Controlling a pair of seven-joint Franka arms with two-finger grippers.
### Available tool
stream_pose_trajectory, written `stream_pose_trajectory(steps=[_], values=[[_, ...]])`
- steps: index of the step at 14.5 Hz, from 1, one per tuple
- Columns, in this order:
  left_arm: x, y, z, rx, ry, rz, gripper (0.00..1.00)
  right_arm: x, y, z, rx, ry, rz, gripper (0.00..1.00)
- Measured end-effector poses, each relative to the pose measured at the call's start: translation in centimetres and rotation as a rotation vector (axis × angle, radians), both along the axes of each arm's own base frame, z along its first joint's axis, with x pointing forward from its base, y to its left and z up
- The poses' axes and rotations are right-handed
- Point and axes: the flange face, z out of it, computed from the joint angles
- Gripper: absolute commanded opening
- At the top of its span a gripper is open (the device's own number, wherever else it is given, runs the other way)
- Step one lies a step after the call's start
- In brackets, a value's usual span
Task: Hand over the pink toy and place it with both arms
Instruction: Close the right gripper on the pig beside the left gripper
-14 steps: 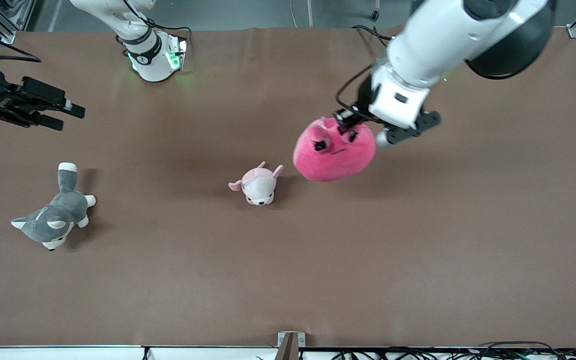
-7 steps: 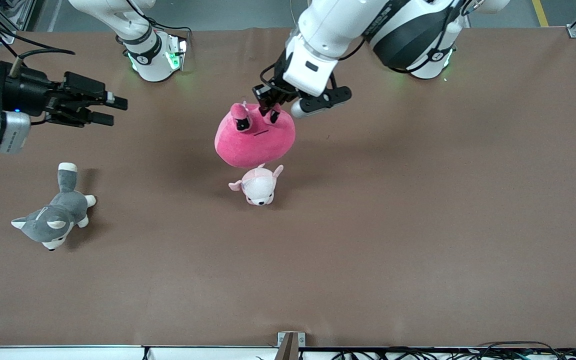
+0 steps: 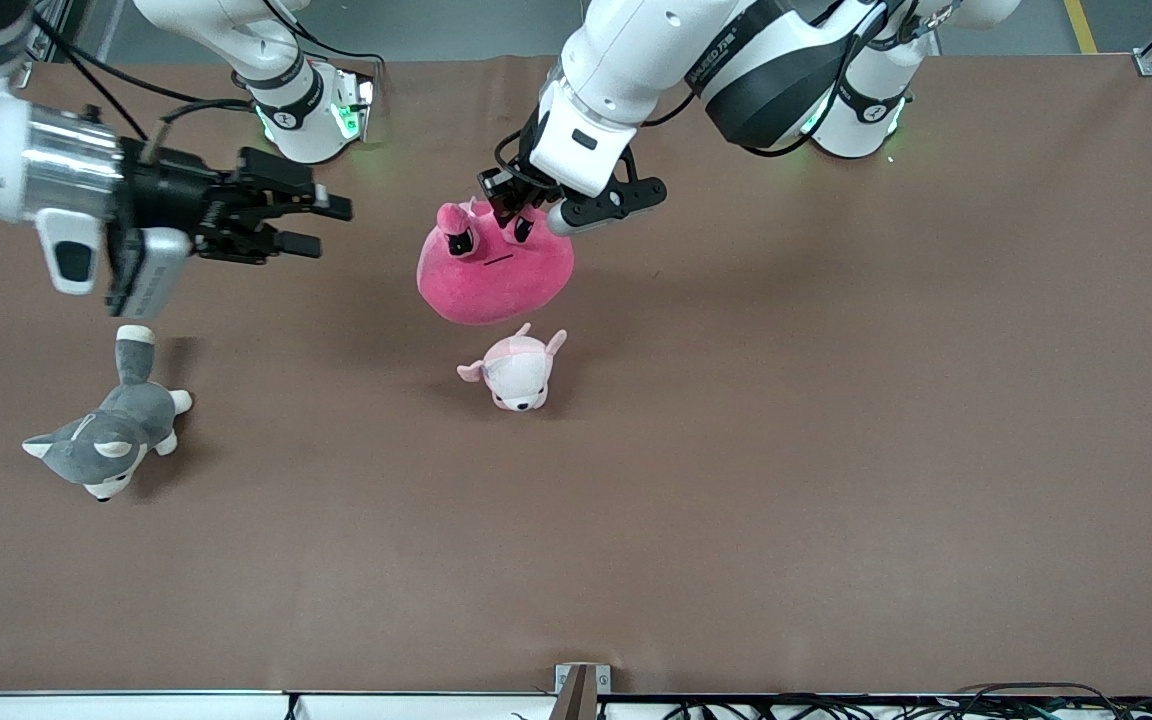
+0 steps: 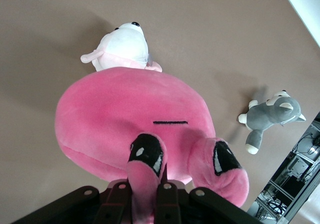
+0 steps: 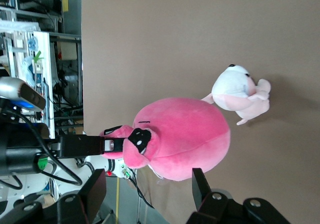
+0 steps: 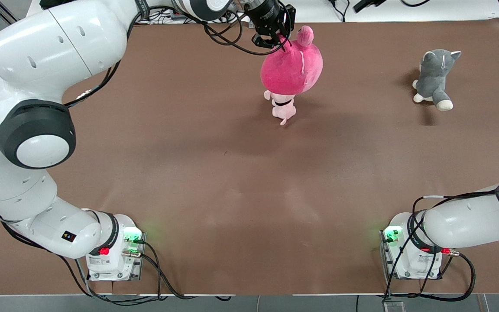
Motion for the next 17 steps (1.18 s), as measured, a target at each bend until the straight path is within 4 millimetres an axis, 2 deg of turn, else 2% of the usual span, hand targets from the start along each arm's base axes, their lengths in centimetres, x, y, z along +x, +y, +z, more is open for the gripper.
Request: stream_pose_trajectory(steps=[4,8,14,16,17], values=[[0.2,0.0,-0.3,0.001,0.003,0.002,0.0,0.0,3.9,-2.8,-0.042,0.015,0.053,0.78],[0.3,0.0,-0.6,0.004,0.008,0.002,0.0,-0.8,7.6,-3.7,-0.08,-0.02,0.094,0.78],[0.3,0.0,-0.6,0.004,0.008,0.002,0.0,-1.3,9.4,-4.9,-0.157,-0.047,0.135,0.75],[0.3,-0.1,-0.6,0.004,0.008,0.002,0.0,-1.6,10.5,-5.2,-0.162,-0.057,0.146,0.69],[0.3,-0.1,-0.6,0.004,0.008,0.002,0.0,-1.7,10.9,-5.2,-0.163,-0.061,0.151,0.61]])
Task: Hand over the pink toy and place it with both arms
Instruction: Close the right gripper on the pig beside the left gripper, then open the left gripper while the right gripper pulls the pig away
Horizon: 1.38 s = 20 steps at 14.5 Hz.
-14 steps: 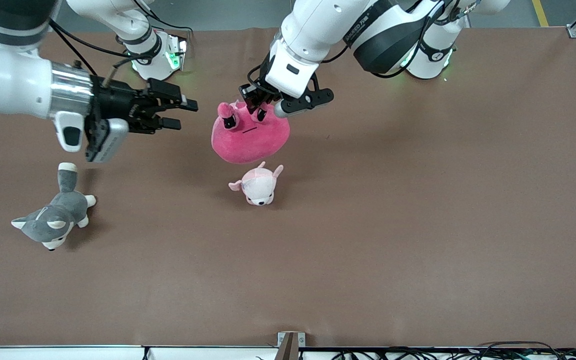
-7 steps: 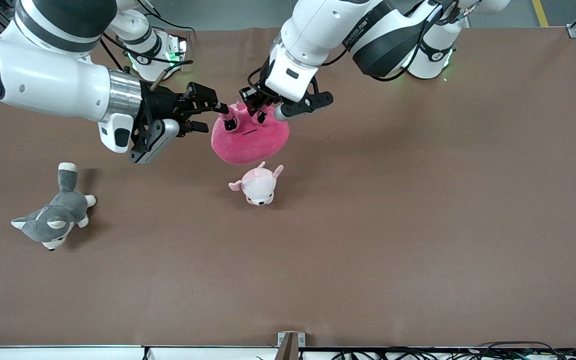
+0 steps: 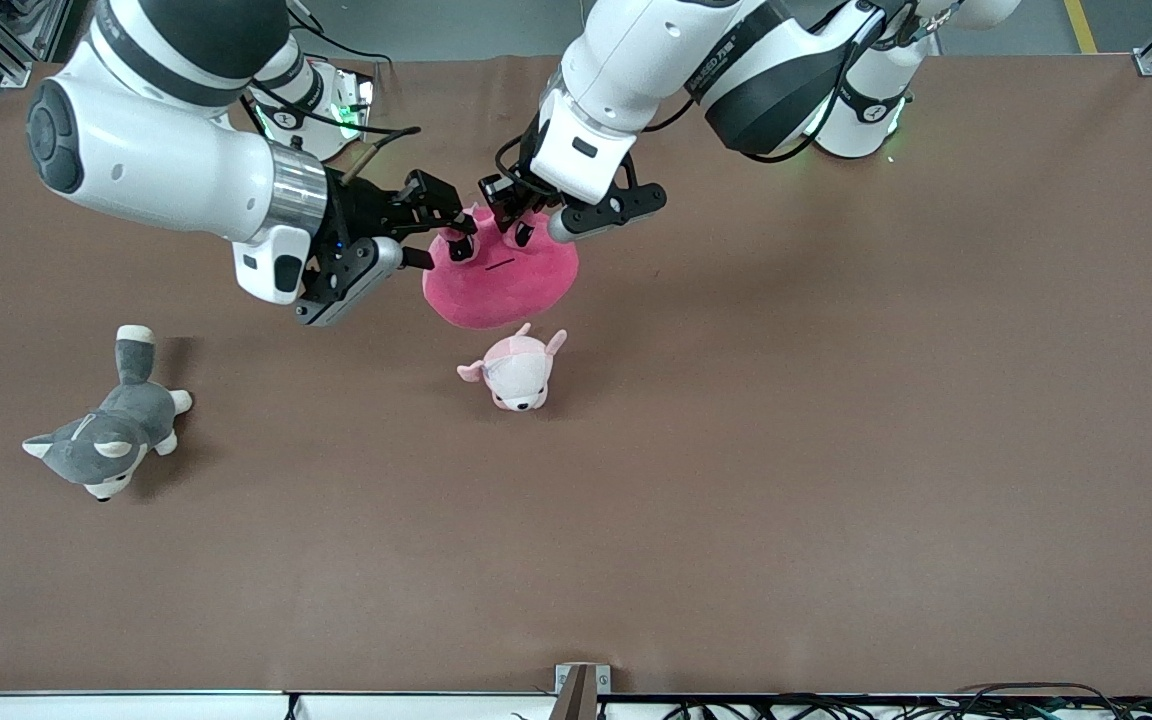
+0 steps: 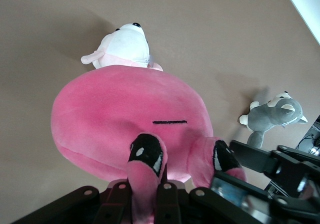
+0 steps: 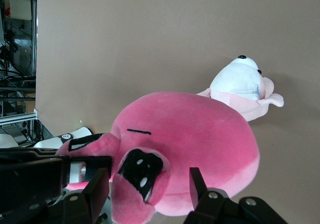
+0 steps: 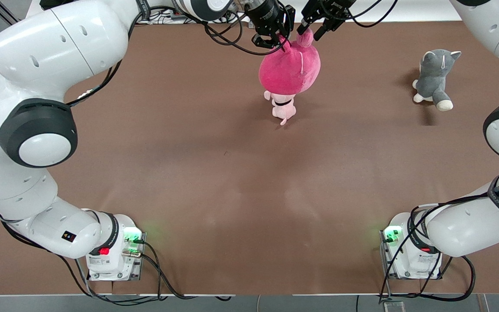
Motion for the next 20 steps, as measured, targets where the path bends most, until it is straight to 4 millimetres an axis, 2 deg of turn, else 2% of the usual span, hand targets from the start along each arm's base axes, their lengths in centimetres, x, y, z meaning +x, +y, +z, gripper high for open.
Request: stream_pose_trajectory(steps=[1,2,4,7,8,9,10,11,12,18,20], values=[[0.0,0.0,0.0,0.0,0.0,0.0,0.0,-0.1,0.2,0.0,-0.001,-0.001,0.003,0.51],[0.0,0.0,0.0,0.0,0.0,0.0,0.0,-0.1,0.2,-0.1,-0.002,0.0,0.004,0.29],[0.0,0.0,0.0,0.0,0.0,0.0,0.0,0.0,0.3,-0.5,-0.006,0.008,0.006,0.04],[0.0,0.0,0.0,0.0,0.001,0.0,0.0,0.2,0.3,-1.0,-0.01,0.015,0.006,0.02],[0.0,0.0,0.0,0.0,0.001,0.0,0.02,0.2,0.3,-1.0,-0.01,0.015,0.005,0.02],[0.0,0.0,0.0,0.0,0.001,0.0,0.07,0.3,0.2,-1.0,-0.01,0.014,0.004,0.02],[0.0,0.0,0.0,0.0,0.001,0.0,0.23,0.3,0.1,-1.0,-0.01,0.015,0.002,0.02],[0.0,0.0,0.0,0.0,0.001,0.0,0.58,0.3,0.0,-1.0,-0.011,0.017,0.003,0.02],[0.0,0.0,0.0,0.0,0.001,0.0,1.0,0.2,0.0,-1.1,-0.013,0.021,0.006,0.02],[0.3,0.5,1.2,0.04,-0.081,-0.008,1.0,-0.2,-0.5,-1.6,-0.06,0.048,0.037,0.02],[0.5,1.2,1.9,0.048,-0.103,-0.01,1.0,0.8,-2.7,-1.8,-0.078,0.058,0.009,0.02]])
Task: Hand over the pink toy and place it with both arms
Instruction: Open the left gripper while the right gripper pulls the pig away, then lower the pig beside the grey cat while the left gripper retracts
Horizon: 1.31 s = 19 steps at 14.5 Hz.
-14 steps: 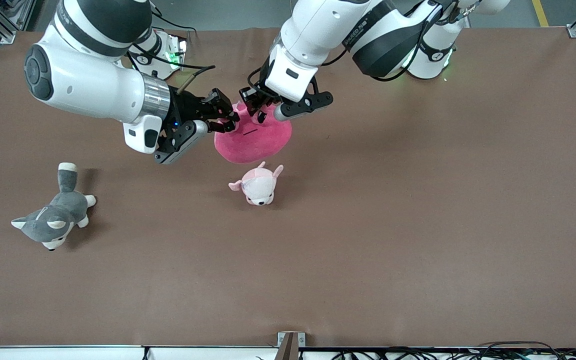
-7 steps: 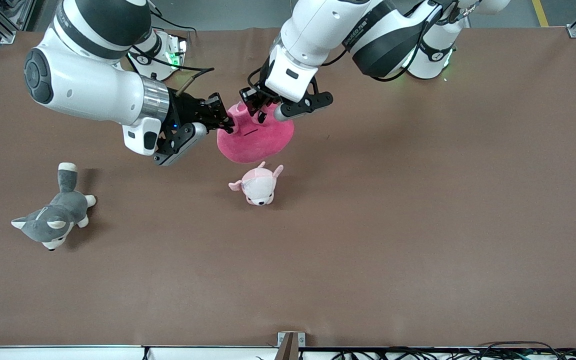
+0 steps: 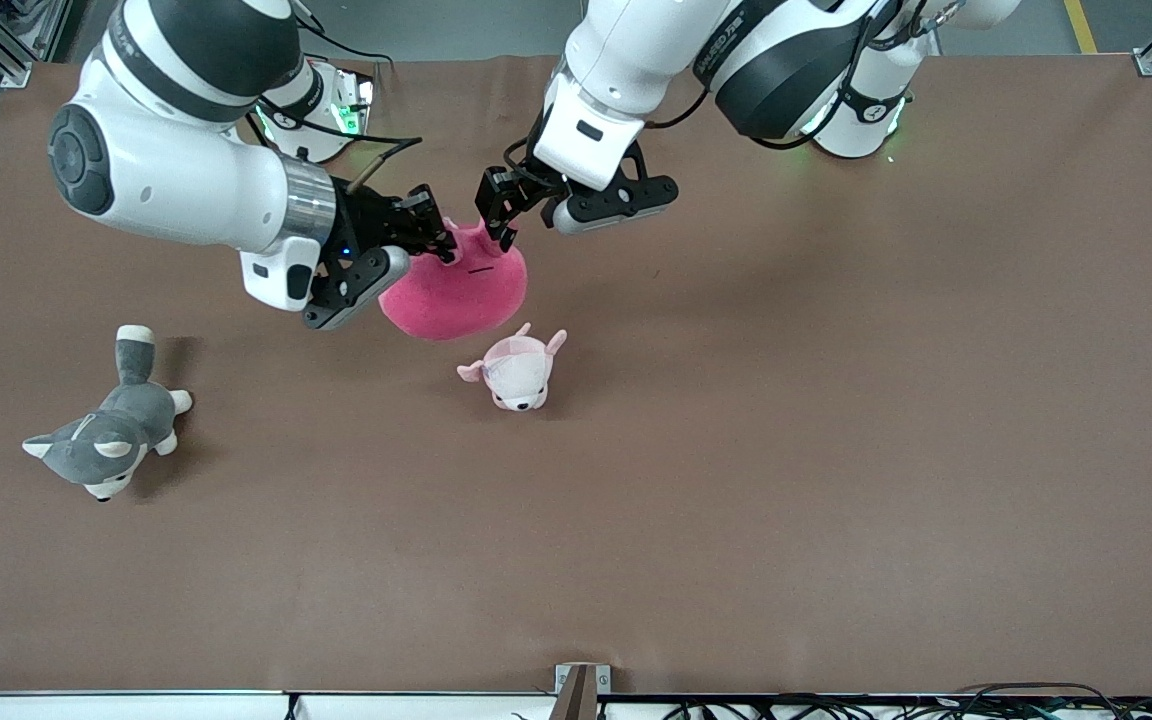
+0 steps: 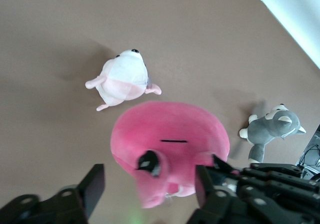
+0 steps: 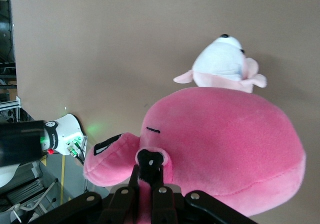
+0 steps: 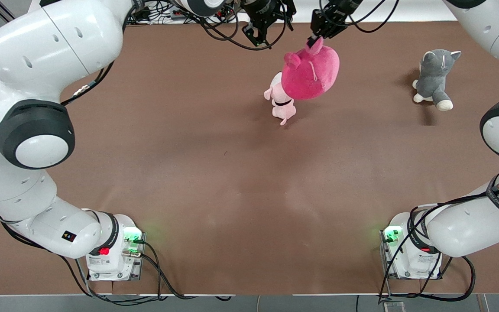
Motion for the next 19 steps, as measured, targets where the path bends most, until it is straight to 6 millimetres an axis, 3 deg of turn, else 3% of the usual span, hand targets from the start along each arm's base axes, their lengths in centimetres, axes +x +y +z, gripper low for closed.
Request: stream_pose_trajectory(steps=[3,6,11,14,16,19], values=[[1.5,2.2,1.1,0.033,-0.067,-0.027,1.0,3.2,-8.0,-0.1,-0.011,0.002,-0.131,0.02],[2.0,5.8,3.1,0.159,-0.108,-0.061,1.0,5.4,-16.0,-1.0,-0.017,0.021,-0.255,0.01],[0.6,16.3,7.9,0.406,-0.033,-0.252,1.0,8.3,-26.2,-8.1,-0.019,0.082,-0.34,0.01],[1.2,22.1,8.7,0.473,0.02,-0.326,1.0,9.3,-28.3,-13.4,-0.004,0.106,-0.29,0.01],[3.2,26.2,7.4,0.487,0.046,-0.363,1.0,9.8,-28.6,-16.7,-0.004,0.133,-0.279,0.01],[6.0,32.8,5.1,0.49,0.086,-0.424,1.0,10.1,-29.0,-19.5,-0.005,0.163,-0.279,0.01]])
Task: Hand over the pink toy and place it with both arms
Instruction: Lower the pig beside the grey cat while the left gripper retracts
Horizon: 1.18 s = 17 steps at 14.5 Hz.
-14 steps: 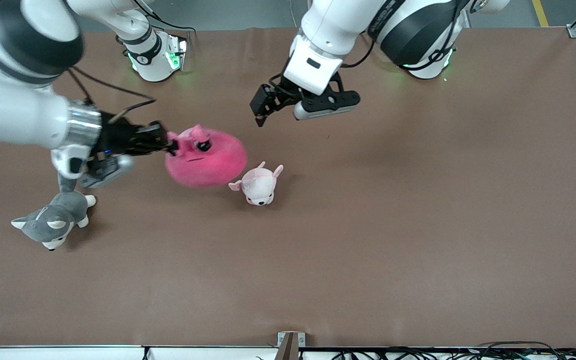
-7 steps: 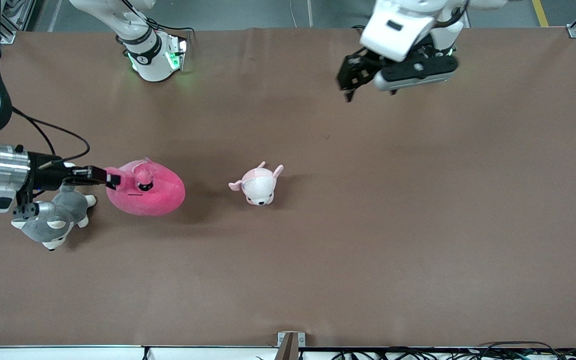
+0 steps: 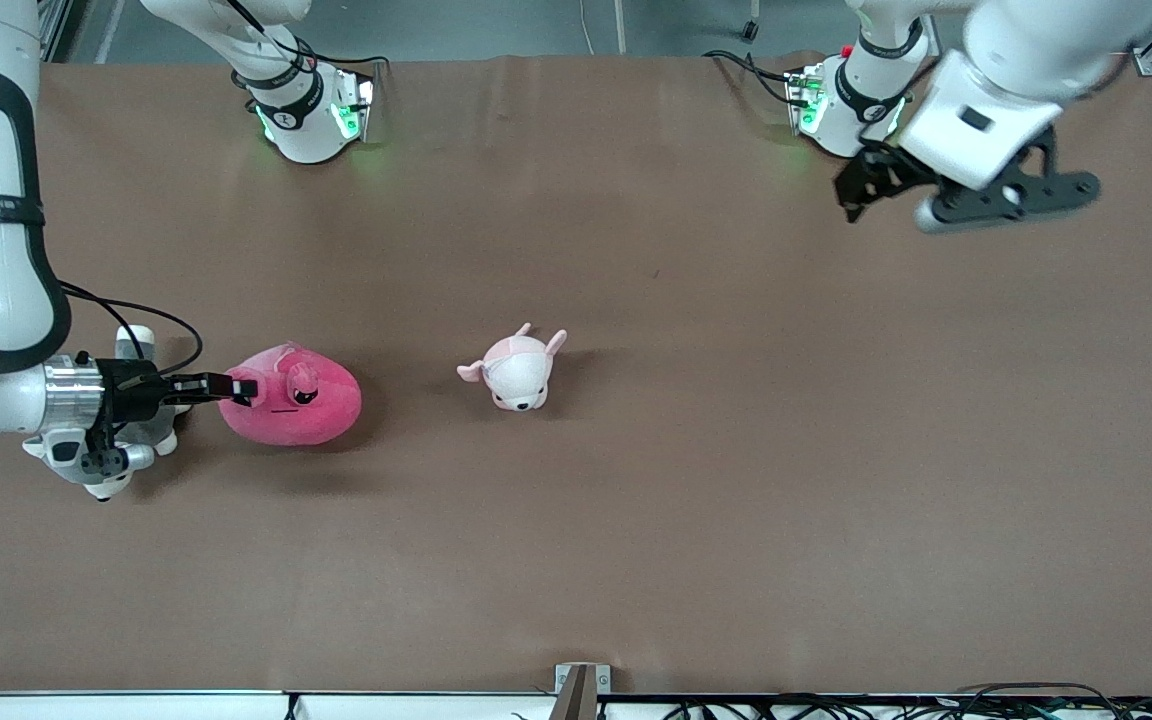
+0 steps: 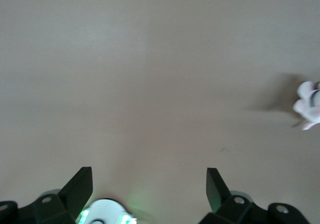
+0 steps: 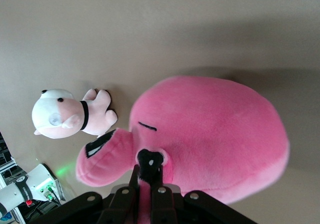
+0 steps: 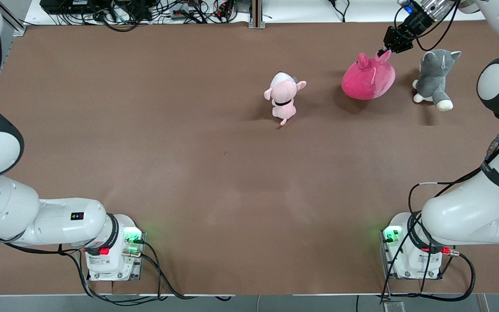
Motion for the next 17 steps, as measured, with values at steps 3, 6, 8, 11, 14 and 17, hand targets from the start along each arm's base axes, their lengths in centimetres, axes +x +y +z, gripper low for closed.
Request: stream_pose_trajectory(steps=[3,6,8,11,14,17], values=[[2.0,5.7,-2.2,-0.008,0.019,-0.018,1.0,0.3,0.0,-1.5,0.002,0.006,0.005,0.01],[2.7,8.5,-3.2,-0.012,0.024,-0.018,1.0,0.5,0.0,-2.7,0.006,0.01,0.01,0.01],[2.2,10.1,-2.9,-0.005,0.022,-0.021,1.0,0.7,0.1,-2.9,0.018,0.009,0.005,0.01],[0.8,12.5,-1.3,-0.031,0.0,-0.042,1.0,0.9,0.3,-3.4,0.029,0.013,0.001,0.01],[-0.2,15.0,0.2,-0.063,-0.027,-0.044,1.0,0.9,0.5,-4.2,0.035,0.017,0.013,0.06],[-0.2,14.9,0.6,-0.065,-0.046,-0.049,1.0,0.9,0.4,-5.4,0.04,0.026,0.021,1.0]])
